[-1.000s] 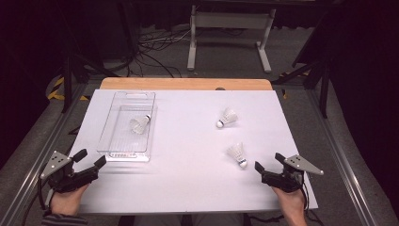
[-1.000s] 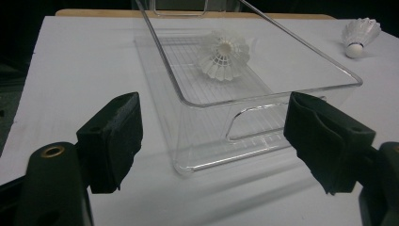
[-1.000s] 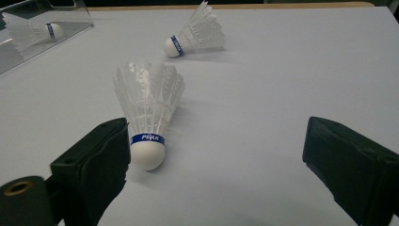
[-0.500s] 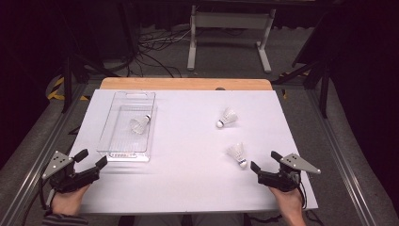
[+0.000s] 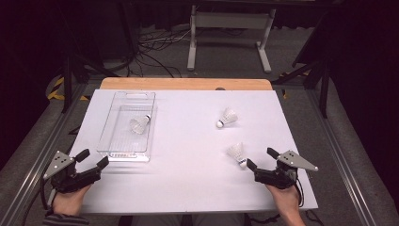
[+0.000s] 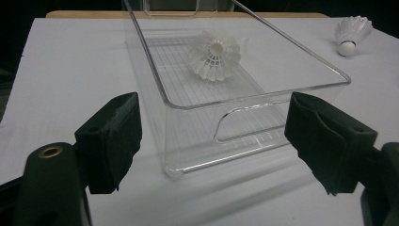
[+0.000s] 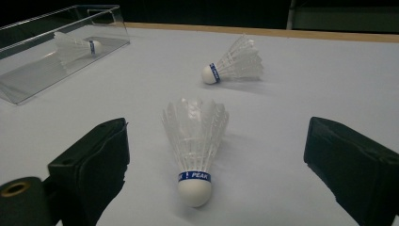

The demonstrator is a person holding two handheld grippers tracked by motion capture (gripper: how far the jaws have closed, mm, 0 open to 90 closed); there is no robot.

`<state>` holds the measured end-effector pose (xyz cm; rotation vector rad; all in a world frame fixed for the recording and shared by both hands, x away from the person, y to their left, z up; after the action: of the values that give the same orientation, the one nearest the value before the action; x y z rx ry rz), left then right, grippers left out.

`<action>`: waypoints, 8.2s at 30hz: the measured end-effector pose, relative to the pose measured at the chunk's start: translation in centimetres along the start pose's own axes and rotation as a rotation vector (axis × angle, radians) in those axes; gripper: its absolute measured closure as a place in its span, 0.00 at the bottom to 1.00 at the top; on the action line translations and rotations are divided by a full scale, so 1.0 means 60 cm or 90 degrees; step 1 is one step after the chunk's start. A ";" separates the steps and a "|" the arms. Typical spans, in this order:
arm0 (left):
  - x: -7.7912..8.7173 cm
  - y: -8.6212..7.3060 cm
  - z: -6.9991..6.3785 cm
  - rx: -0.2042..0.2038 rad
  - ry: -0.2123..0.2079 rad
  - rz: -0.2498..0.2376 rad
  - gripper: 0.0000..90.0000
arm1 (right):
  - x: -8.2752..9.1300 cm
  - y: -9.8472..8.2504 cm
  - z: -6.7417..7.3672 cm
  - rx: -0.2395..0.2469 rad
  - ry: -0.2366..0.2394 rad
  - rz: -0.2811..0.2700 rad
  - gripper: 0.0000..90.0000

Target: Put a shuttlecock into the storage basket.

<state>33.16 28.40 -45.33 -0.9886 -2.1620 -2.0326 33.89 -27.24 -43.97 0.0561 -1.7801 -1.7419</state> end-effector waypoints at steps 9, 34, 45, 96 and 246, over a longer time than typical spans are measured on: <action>0.000 0.000 -0.001 0.000 -0.003 -0.001 0.23 | -0.017 0.016 0.016 0.013 0.014 -0.005 0.09; 0.000 0.001 0.002 0.008 -0.005 -0.007 0.22 | -0.067 0.065 0.039 0.045 0.031 0.095 0.17; -0.001 0.001 0.001 0.006 -0.005 -0.006 0.22 | -0.074 0.074 0.031 0.052 0.019 0.204 0.29; 0.000 0.001 0.000 -0.001 -0.007 -0.007 0.22 | -0.128 0.031 0.030 0.039 0.020 0.494 0.52; -0.057 0.062 -0.100 -0.116 -0.127 0.049 0.30 | -0.161 0.106 0.145 0.257 0.176 0.495 0.73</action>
<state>35.16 21.33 -42.49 -1.3280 -2.0140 -2.2130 40.11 -14.43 -41.35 -0.1946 -1.6119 -0.7798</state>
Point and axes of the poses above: each handheld gripper's, and its own axes: x roughly backward along the jaws, y roughly out of its top, z roughly to its left, the point moved 4 cm from there along -x, roughly forward along the jaws, and after that the axes turned 2 degrees about z, right-handed, at the moved point
